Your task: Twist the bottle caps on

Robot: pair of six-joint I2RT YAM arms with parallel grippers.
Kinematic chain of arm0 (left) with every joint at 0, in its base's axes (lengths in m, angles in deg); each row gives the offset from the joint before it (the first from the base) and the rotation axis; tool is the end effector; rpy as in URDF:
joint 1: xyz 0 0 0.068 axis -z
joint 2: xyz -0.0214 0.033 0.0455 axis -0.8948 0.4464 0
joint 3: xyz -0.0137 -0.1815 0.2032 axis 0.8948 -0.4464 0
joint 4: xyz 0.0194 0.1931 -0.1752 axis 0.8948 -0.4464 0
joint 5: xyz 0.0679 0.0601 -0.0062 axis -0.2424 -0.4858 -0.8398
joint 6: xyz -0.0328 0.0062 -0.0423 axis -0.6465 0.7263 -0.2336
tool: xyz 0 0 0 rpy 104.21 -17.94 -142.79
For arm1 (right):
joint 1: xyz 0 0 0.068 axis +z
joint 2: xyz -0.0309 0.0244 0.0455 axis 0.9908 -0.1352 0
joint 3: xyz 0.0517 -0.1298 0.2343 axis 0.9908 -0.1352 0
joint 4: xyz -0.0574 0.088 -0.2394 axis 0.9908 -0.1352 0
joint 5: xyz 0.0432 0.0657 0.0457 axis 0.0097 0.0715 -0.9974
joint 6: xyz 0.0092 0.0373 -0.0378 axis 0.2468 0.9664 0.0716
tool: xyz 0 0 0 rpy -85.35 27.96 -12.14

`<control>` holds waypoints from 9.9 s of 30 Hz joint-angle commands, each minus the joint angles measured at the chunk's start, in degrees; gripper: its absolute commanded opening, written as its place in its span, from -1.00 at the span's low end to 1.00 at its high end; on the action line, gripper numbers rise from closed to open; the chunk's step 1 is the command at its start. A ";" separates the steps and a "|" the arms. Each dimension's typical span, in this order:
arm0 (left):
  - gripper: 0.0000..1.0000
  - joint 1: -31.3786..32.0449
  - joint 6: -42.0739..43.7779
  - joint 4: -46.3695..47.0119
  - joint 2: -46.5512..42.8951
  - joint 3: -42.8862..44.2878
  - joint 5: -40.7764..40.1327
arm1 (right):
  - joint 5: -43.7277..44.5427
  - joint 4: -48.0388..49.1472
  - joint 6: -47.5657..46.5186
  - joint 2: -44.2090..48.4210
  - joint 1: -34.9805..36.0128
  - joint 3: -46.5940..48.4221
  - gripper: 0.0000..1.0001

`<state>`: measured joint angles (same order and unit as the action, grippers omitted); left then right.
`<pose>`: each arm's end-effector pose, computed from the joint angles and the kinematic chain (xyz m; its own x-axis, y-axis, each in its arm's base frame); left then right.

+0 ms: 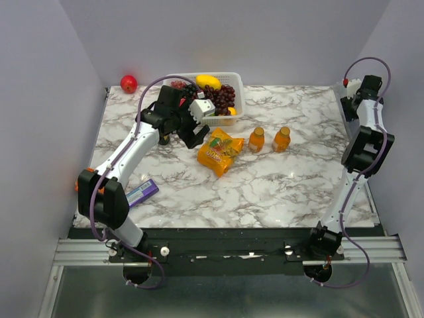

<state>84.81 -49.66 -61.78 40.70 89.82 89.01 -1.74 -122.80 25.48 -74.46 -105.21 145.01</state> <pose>0.3211 -0.1412 0.3240 -0.2967 0.5826 -0.7566 0.8460 0.5279 0.0747 0.4946 -0.2130 0.2071 -0.8125 -0.3061 -0.4961 -0.0601 0.8904 -0.4511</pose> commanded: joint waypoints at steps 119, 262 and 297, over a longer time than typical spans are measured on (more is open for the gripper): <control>0.97 4.78 -3.31 -4.23 16.73 18.77 -2.52 | 5.66 8.43 -26.25 -12.03 11.47 16.51 0.38; 0.97 5.57 -6.39 -2.03 15.50 16.22 -3.31 | -0.93 2.05 5.22 -2.01 2.77 -4.66 0.62; 0.97 8.12 -6.03 -4.23 21.12 23.96 -4.72 | 8.47 -1.53 -8.92 -11.59 2.42 9.66 0.14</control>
<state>92.61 -55.52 -66.30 60.31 111.27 84.64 5.34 -119.52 20.30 -83.88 -102.48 151.43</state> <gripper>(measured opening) 0.985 0.582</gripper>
